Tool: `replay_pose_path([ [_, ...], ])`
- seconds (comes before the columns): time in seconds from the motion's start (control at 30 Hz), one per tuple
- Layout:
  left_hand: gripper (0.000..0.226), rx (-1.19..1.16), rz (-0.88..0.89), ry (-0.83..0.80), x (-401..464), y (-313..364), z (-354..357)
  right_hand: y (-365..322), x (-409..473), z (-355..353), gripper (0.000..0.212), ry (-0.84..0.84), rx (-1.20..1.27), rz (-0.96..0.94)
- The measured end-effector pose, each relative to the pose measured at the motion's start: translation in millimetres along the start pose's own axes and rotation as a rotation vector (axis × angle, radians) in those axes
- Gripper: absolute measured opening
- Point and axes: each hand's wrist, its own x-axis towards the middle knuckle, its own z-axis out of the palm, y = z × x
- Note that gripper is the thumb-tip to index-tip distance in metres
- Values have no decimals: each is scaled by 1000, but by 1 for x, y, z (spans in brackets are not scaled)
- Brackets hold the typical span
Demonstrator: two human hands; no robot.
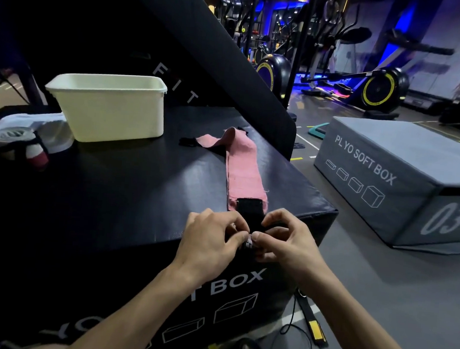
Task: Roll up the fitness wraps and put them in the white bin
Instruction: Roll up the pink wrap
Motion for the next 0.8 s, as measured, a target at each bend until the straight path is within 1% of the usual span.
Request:
replay_pose_path([
  [0.07, 5, 80, 64, 12, -2, -1, 1, 1, 2, 1, 24, 7, 18, 14],
  [0.17, 21, 192, 198, -1, -7, -9, -3, 1, 4, 3, 20, 12, 71, 46],
  [0.23, 26, 249, 276, -16, -7, -16, -4, 1, 6, 4, 18, 11, 91, 65],
  [0.37, 20, 228, 359, 59, -8, -19, 0, 1, 7, 6, 14, 14, 141, 77],
  [0.47, 17, 223, 392, 92, -6, -18, 1, 1, 6, 4, 13, 20, 116, 44],
  [0.53, 19, 189, 370, 82, -3, -16, 0, 4, 6, 3, 19, 19, 50, 7],
  [0.63, 13, 80, 236, 50, 0, -15, -4, 4, 6, -3, 24, -7, -82, -77],
  [0.73, 8, 5, 108, 3, 7, -14, -9, 1, 5, -11, 19, -76, -195, -126],
  [0.8, 6, -69, 34, -47, 12, -12, -11, 0, 5, -14, 13, -68, -298, -160],
])
